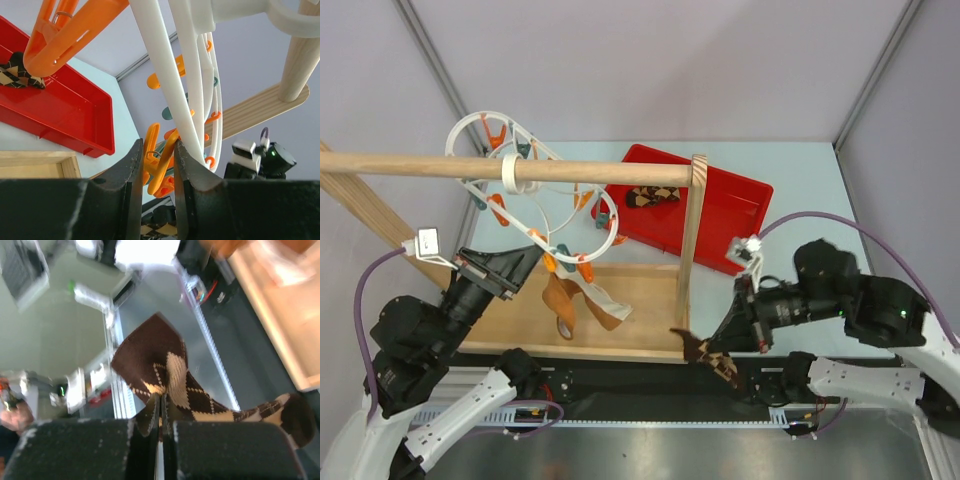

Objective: Clip the socks to the hanger
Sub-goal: Rotate the hanger at the clothesline.

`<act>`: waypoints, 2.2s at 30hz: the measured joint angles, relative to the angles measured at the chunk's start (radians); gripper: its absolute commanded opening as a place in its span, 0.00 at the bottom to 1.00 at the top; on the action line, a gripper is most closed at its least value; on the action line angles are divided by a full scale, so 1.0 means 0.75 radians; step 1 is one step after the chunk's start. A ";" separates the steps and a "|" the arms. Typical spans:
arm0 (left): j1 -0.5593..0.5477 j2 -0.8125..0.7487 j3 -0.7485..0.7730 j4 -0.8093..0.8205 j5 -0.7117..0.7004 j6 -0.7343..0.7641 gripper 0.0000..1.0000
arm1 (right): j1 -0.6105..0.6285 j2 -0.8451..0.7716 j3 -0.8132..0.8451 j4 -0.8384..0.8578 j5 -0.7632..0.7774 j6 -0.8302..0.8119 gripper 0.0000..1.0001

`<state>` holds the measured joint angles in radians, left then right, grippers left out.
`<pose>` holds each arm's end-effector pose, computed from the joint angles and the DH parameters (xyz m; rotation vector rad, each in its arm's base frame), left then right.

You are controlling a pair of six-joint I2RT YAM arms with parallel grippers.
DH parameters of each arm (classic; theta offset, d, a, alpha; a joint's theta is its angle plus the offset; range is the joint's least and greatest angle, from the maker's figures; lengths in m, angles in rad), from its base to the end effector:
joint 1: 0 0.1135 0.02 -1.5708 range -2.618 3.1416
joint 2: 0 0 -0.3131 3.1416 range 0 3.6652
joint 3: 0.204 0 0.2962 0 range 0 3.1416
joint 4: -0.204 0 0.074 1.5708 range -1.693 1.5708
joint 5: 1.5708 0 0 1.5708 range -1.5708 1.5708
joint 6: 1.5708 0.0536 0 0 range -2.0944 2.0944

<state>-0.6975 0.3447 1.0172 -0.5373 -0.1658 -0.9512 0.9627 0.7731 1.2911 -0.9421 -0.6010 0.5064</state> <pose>0.0368 -0.0193 0.4640 -0.3428 1.5206 -1.2170 0.0471 0.1207 0.4793 -0.9356 2.0637 1.4726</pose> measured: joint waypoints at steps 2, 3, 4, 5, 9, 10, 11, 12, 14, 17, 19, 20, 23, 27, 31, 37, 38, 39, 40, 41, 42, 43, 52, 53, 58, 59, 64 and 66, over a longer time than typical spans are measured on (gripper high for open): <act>0.000 -0.001 -0.001 -0.001 -0.001 -0.004 0.00 | 0.296 0.051 -0.001 0.046 0.210 0.045 0.00; 0.000 -0.001 -0.001 -0.001 -0.001 -0.006 0.00 | 0.478 0.082 0.000 0.066 0.351 0.067 0.00; 0.000 -0.002 -0.001 -0.001 0.000 -0.012 0.00 | 0.634 0.119 0.004 0.078 0.476 0.084 0.00; 0.000 -0.002 -0.001 -0.003 -0.001 -0.015 0.00 | 0.732 0.151 0.013 0.081 0.580 0.095 0.00; 0.000 -0.020 -0.002 -0.015 -0.005 -0.048 0.00 | 1.103 0.325 0.043 0.170 1.054 0.115 0.00; 0.000 -0.029 -0.002 -0.019 -0.006 -0.059 0.00 | 1.157 0.363 0.046 0.201 1.159 0.113 0.00; 0.000 -0.039 -0.002 -0.025 -0.009 -0.069 0.00 | 1.183 0.400 0.050 0.229 1.259 0.108 0.00; 0.000 -0.049 -0.002 -0.032 -0.013 -0.082 0.00 | 1.200 0.435 0.058 0.257 1.347 0.100 0.00; 0.000 -0.064 -0.002 -0.041 -0.015 -0.109 0.00 | 1.207 0.508 0.082 0.334 1.520 0.056 0.00; 0.000 -0.069 -0.002 -0.051 -0.015 -0.145 0.00 | 1.207 0.635 0.147 0.462 1.735 -0.030 0.00; 0.000 -0.069 -0.002 -0.056 -0.015 -0.164 0.00 | 1.209 0.730 0.197 0.555 1.857 -0.106 0.00; 0.000 -0.069 -0.002 -0.057 -0.015 -0.168 0.00 | 1.207 0.772 0.215 0.608 1.903 -0.139 0.00; 0.000 -0.068 -0.006 -0.169 -0.019 -0.174 0.00 | 1.196 0.875 0.257 0.720 1.987 -0.227 0.00; 0.000 -0.030 -0.015 -0.311 -0.018 -0.167 0.00 | 1.189 0.977 0.328 0.799 2.050 -0.308 0.00; 0.000 -0.015 -0.026 -0.340 -0.016 -0.163 0.00 | 1.186 1.039 0.374 0.859 2.075 -0.370 0.00; 0.000 -0.055 -0.030 -0.388 -0.049 -0.144 0.00 | 1.148 1.027 0.362 0.819 2.082 -0.332 0.00; 0.000 -0.070 -0.030 -0.391 -0.057 -0.132 0.01 | 1.133 1.011 0.337 0.824 2.073 -0.323 0.00; 0.000 -0.086 -0.030 -0.395 -0.061 -0.120 0.03 | 1.117 0.983 0.301 0.823 2.062 -0.313 0.00; 0.000 -0.105 -0.032 -0.395 -0.065 -0.102 0.06 | 1.103 0.958 0.271 0.819 2.056 -0.305 0.00; 0.000 -0.124 -0.035 -0.395 -0.066 -0.083 0.13 | 1.084 0.924 0.235 0.818 2.049 -0.297 0.00; 0.000 -0.144 -0.043 -0.388 -0.066 -0.064 0.17 | 1.068 0.892 0.205 0.817 2.046 -0.289 0.00; 0.000 -0.174 -0.058 -0.381 -0.065 -0.042 0.21 | 1.049 0.859 0.178 0.819 2.044 -0.280 0.00; 0.000 -0.337 -0.103 -0.318 -0.002 0.197 0.52 | 0.954 0.638 0.077 0.812 2.020 -0.223 0.00; 0.000 -0.344 -0.095 -0.312 0.008 0.223 0.54 | 0.950 0.628 0.069 0.811 2.014 -0.221 0.00; 0.000 -0.344 0.014 -0.301 0.030 0.374 0.67 | 0.926 0.610 0.023 0.793 1.982 -0.195 0.00; 0.000 -0.341 0.042 -0.290 0.037 0.408 0.71 | 0.921 0.609 0.014 0.790 1.975 -0.190 0.00; 0.000 -0.269 0.174 -0.219 0.107 0.593 0.77 | 0.899 0.592 -0.024 0.778 1.942 -0.176 0.00; 0.000 -0.199 0.230 -0.208 0.147 0.669 0.78 | 0.892 0.584 -0.031 0.774 1.934 -0.176 0.00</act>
<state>-0.6975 0.1951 1.1896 -0.6933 -0.0555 -0.4496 1.6314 1.2114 1.2682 -0.3618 0.8497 0.3740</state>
